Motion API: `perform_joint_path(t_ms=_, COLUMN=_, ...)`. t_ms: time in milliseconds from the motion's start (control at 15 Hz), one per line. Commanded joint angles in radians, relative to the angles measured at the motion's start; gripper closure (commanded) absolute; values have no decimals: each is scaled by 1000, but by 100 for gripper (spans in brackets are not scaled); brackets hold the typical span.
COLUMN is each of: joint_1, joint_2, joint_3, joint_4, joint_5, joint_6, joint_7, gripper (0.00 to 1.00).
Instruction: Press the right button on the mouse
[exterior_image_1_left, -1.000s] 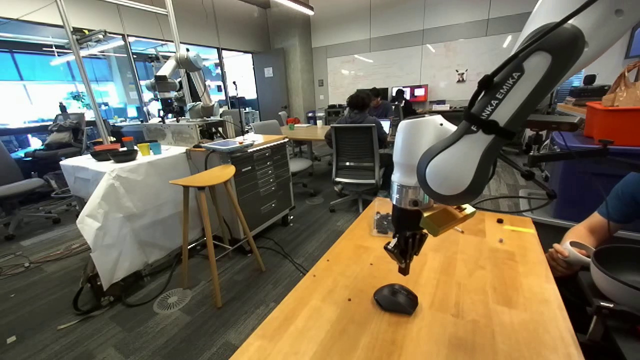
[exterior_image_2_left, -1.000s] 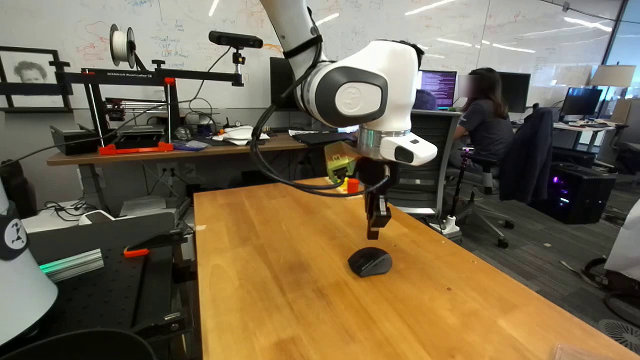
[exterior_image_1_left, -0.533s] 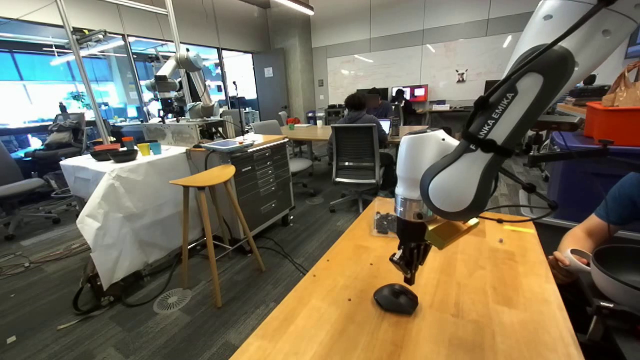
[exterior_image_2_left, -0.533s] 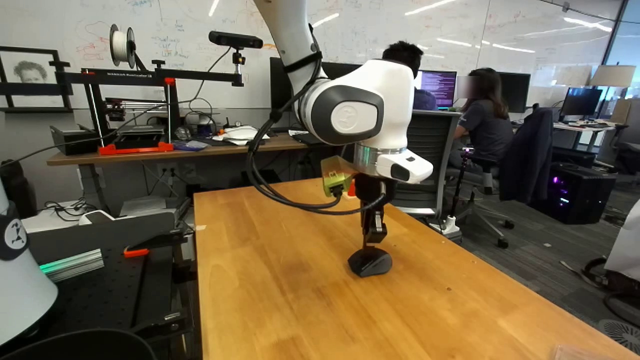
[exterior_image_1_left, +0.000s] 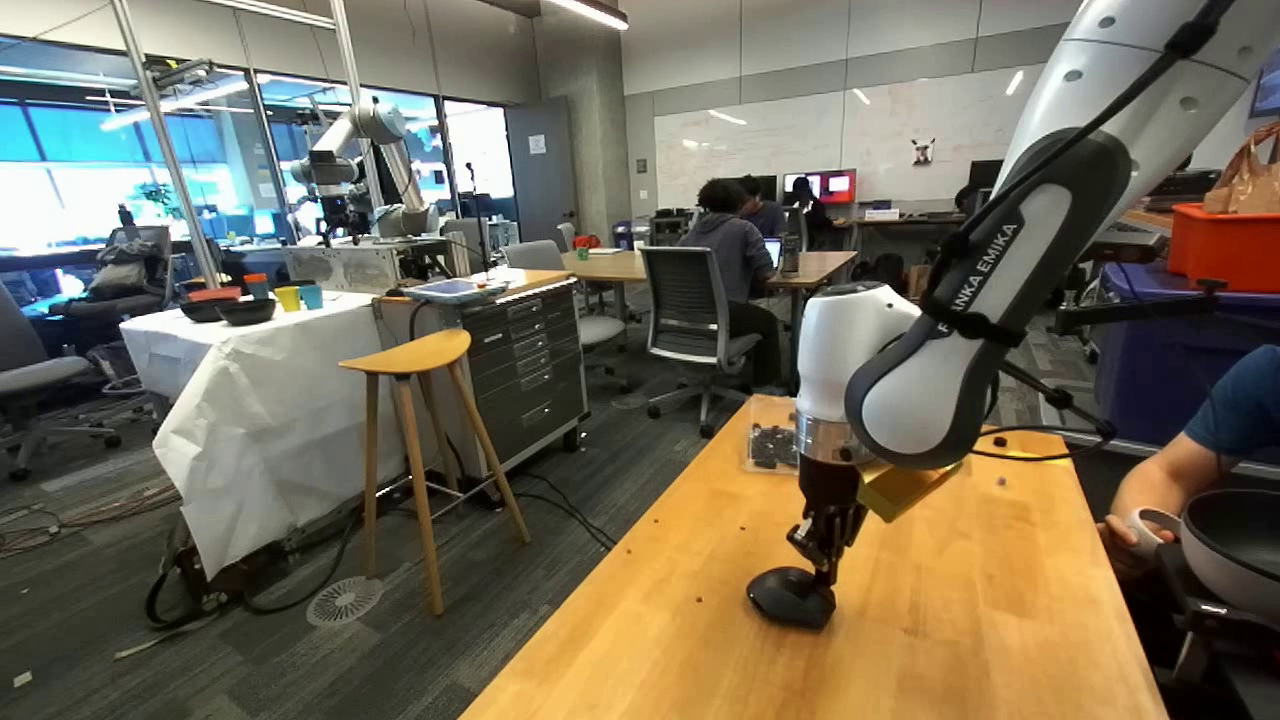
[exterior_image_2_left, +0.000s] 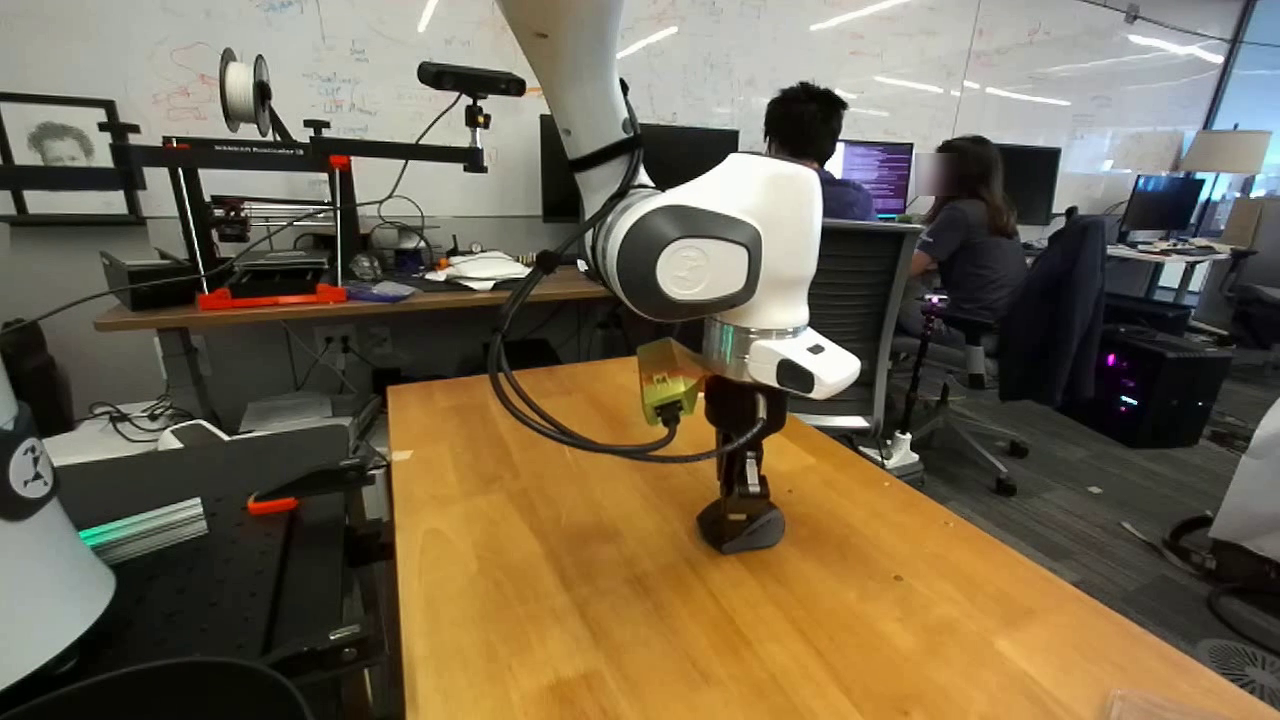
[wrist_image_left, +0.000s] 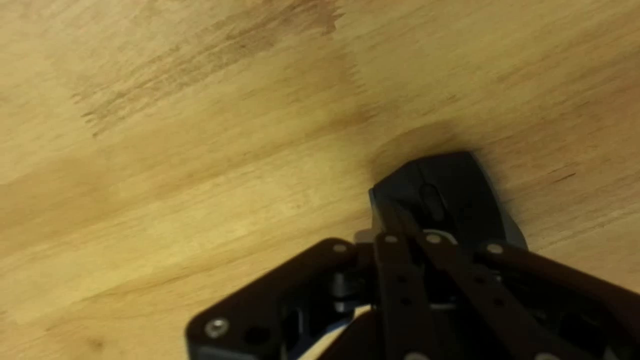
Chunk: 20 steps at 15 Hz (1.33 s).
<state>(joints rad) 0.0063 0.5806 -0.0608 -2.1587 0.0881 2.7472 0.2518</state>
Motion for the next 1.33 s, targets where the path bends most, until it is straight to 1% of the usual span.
perform_joint_path(t_ms=0, joint_1=11, joint_2=17, joint_3=-12, joint_4=1, joint_5=-8, joint_6=31, joint_7=-16, gripper=99)
perform_joint_path(t_ms=333, joint_1=6, joint_2=-21, joint_3=6, joint_4=-24, joint_5=9, joint_6=4, joint_7=-19, gripper=99)
perform_joint_path(t_ms=600, joint_1=6, joint_2=-94, joint_3=46, joint_4=-38, joint_5=49, joint_6=-67, joint_7=-5, gripper=98)
perform_joint_path(t_ms=800, joint_1=10, joint_2=-147, joint_3=72, joint_4=-26, joint_5=79, joint_6=-115, joint_7=8, gripper=98)
perform_joint_path(t_ms=933, joint_1=18, joint_2=-193, joint_3=80, joint_4=-17, joint_5=97, joint_6=-161, joint_7=25, gripper=98)
perform_joint_path(t_ms=1133, joint_1=27, joint_2=-273, joint_3=77, joint_4=12, joint_5=117, joint_6=-280, joint_7=80, gripper=97)
perform_joint_path(t_ms=1267, joint_1=31, joint_2=-323, joint_3=73, joint_4=31, joint_5=120, joint_6=-335, joint_7=110, gripper=97)
